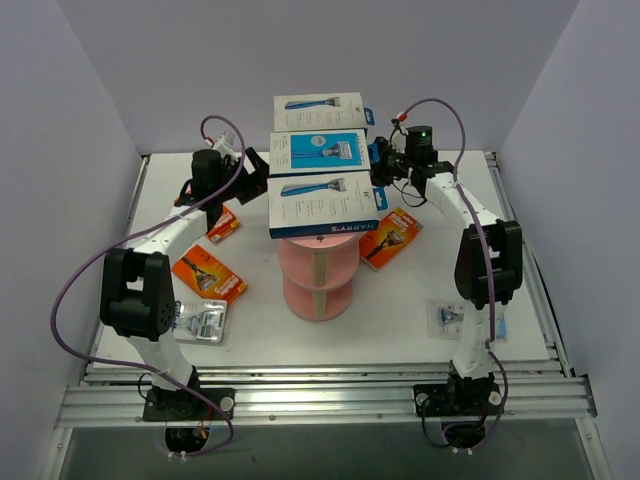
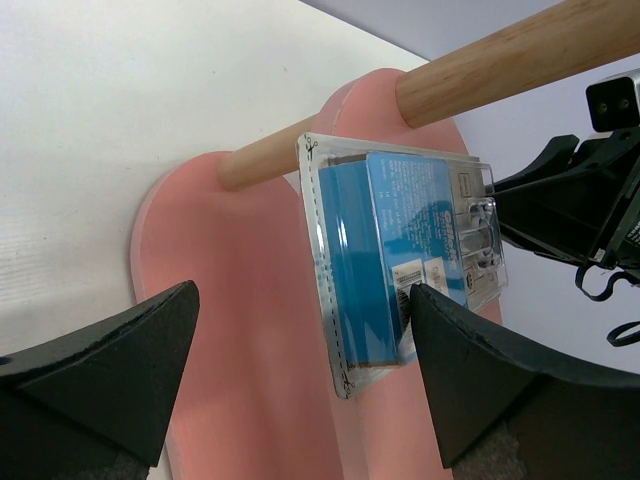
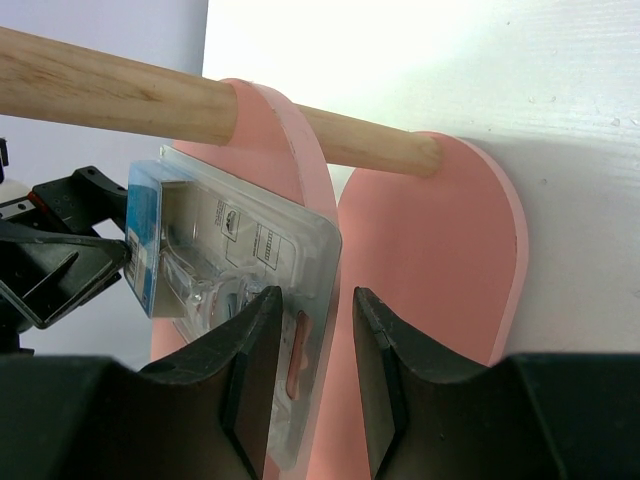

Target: Place and organize the shaving razors onto the shelf

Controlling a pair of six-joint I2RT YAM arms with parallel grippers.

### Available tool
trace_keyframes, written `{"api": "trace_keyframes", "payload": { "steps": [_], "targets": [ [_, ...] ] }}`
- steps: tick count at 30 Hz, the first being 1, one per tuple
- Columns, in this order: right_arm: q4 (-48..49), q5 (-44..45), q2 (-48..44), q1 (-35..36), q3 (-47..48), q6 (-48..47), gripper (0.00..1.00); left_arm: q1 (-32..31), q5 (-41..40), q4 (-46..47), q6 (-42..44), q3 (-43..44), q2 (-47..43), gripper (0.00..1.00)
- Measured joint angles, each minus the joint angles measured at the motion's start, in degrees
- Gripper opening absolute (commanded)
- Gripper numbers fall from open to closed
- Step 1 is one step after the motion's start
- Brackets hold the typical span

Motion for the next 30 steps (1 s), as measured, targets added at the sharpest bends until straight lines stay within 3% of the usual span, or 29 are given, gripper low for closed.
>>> {"api": "trace_keyframes", "payload": {
  "steps": [30],
  "targets": [
    [-0.1,-0.5,0.5,-1.5,0.5,1.0,0.42,-0.1,0.9,-1.3,1.0,1.1,0.2,0.95]
  ]
}}
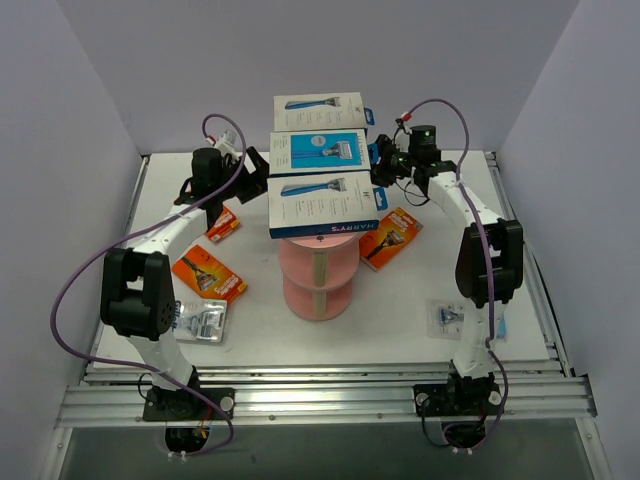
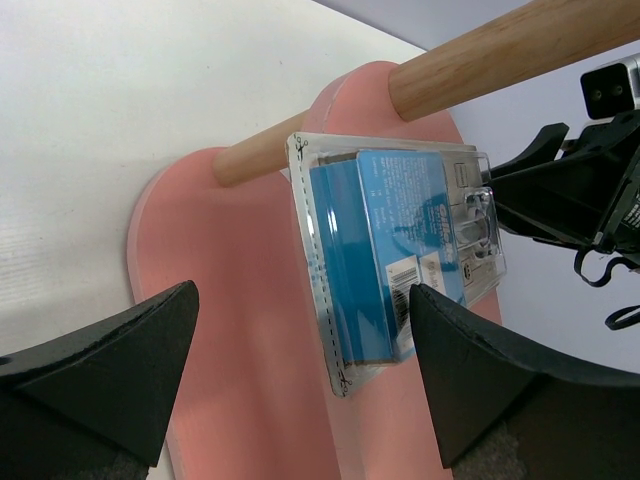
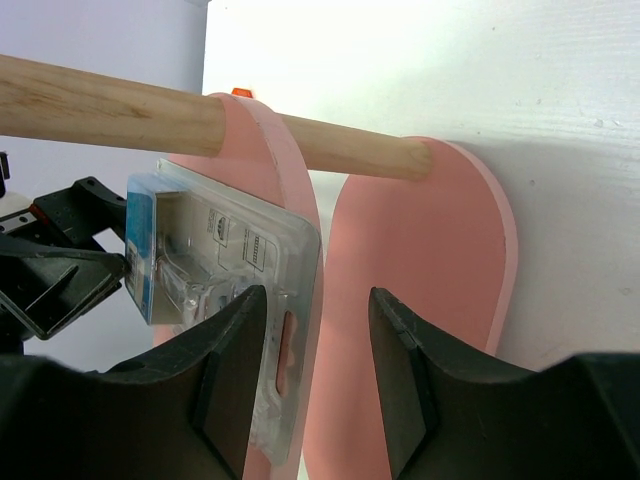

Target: Place and organize the shaving razors onto the shelf

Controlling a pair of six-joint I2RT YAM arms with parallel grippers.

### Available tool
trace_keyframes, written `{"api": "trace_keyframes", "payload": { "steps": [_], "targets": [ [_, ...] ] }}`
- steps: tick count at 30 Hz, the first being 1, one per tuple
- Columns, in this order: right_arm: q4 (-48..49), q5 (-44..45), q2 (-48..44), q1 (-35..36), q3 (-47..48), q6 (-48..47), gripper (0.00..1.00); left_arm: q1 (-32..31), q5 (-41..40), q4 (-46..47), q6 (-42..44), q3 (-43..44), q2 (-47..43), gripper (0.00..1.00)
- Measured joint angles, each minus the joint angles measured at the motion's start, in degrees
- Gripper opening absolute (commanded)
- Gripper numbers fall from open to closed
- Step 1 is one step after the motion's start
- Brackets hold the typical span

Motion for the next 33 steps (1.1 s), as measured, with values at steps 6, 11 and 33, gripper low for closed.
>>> {"api": "trace_keyframes", "payload": {
  "steps": [6,11,33],
  "targets": [
    [0.0,-0.2,0.0,-0.5,0.0,0.3,0.42,0.0,0.6,-0.4,0.0,0.1,0.0,0.95],
    [0.0,-0.3,0.0,-0.9,0.0,0.3,0.42,0.5,1.7,-0.9,0.0,0.7,0.0,0.96],
    [0.0,-0.8,-12.6,-7.1,-12.9,0.2,0.47,6.2,5.4,-6.6,2.7,-1.4,-11.6,0.97]
  ]
}}
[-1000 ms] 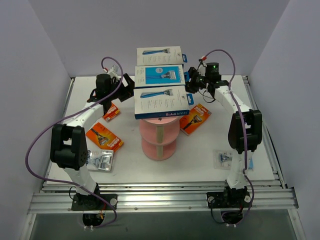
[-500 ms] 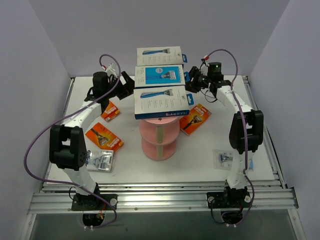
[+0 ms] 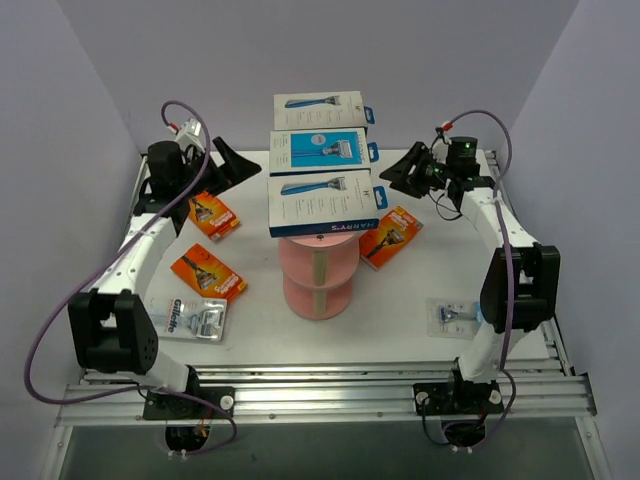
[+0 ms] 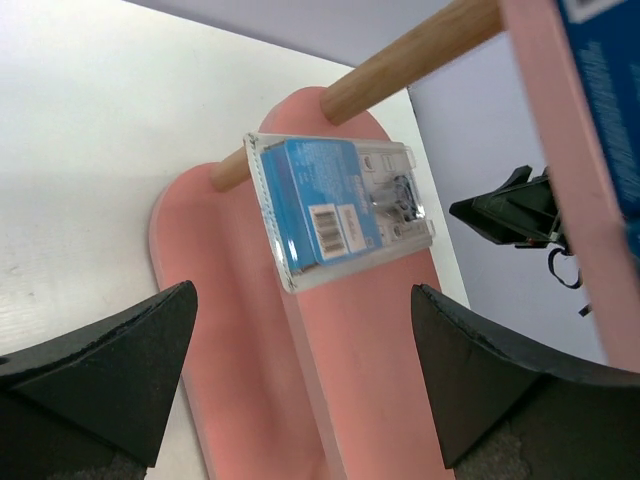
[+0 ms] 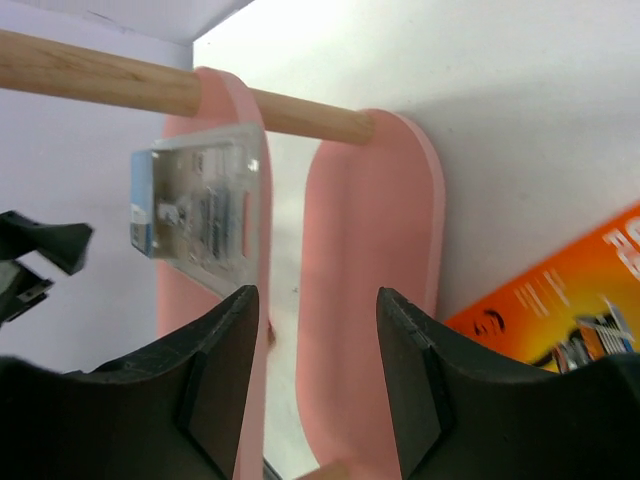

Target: Place and organize the shaving razors onto the shelf

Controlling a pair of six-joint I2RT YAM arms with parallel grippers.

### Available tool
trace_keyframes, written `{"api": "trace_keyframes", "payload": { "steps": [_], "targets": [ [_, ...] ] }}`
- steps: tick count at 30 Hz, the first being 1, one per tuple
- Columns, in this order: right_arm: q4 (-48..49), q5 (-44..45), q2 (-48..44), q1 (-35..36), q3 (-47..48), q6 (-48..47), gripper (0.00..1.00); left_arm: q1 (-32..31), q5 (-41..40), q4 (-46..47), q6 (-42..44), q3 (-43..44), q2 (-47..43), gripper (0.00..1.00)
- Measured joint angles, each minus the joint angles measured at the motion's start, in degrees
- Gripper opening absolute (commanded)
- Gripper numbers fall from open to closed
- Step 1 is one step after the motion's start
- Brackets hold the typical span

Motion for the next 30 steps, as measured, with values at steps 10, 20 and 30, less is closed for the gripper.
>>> {"api": "trace_keyframes", "payload": {
  "steps": [10,20,30],
  "targets": [
    [-9.9,12.4,-13.6,-3.5,-16.5,-7.6,0.62,0.6,-4.0,-8.1,8.1,-13.1,-23.1,0.97],
    [-23.2,31.3,-31.9,-2.6,-26.8,-5.7,0.73,-8.2,-14.4,-16.1,17.2,-17.0,-27.9,0.94],
    [-33.4,44.7,-40.0,3.7,-33.4,6.0,0.73,-9.7,-18.7,-18.0,19.1,-17.1,-30.8,0.94]
  ]
}}
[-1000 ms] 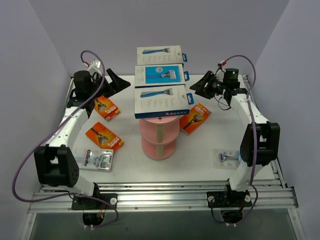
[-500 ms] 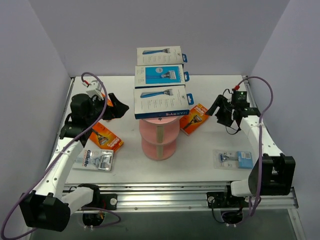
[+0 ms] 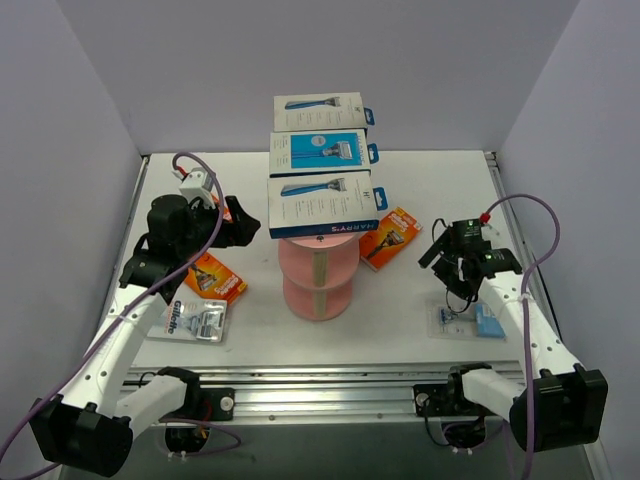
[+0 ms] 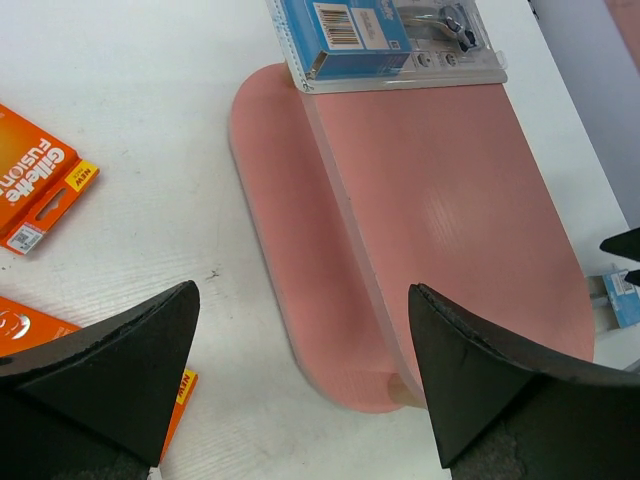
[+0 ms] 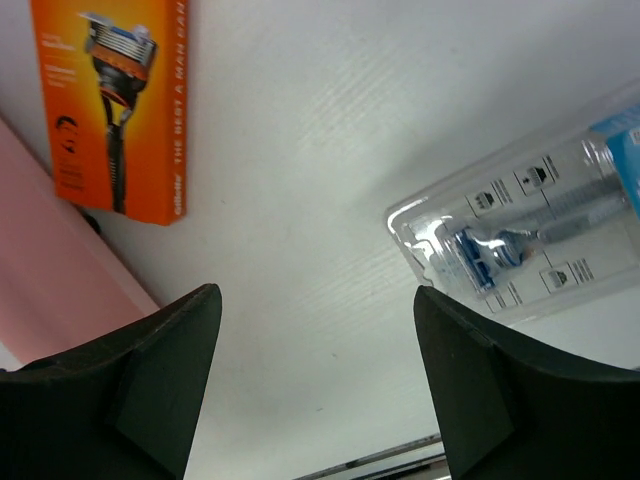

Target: Place and organize the shaving razors onto the shelf

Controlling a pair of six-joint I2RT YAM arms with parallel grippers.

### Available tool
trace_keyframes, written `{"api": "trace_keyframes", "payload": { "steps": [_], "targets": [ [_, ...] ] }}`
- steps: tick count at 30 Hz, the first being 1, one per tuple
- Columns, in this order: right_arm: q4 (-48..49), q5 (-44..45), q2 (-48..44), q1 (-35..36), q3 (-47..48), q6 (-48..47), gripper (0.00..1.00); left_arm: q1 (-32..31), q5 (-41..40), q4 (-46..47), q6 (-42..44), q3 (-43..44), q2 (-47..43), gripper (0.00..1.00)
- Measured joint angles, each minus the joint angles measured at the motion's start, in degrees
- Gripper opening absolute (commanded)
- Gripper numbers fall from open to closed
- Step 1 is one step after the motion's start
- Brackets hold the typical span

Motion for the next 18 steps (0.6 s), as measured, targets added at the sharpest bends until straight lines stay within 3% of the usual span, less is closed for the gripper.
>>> {"api": "trace_keyframes", "payload": {
  "steps": [18],
  "targets": [
    [-9.4,10.5,-1.7,3.1,-6.8,12.7,0.82,-0.7,-2.6,-1.4,1.1,0.0,-0.8,0.94]
  ]
}}
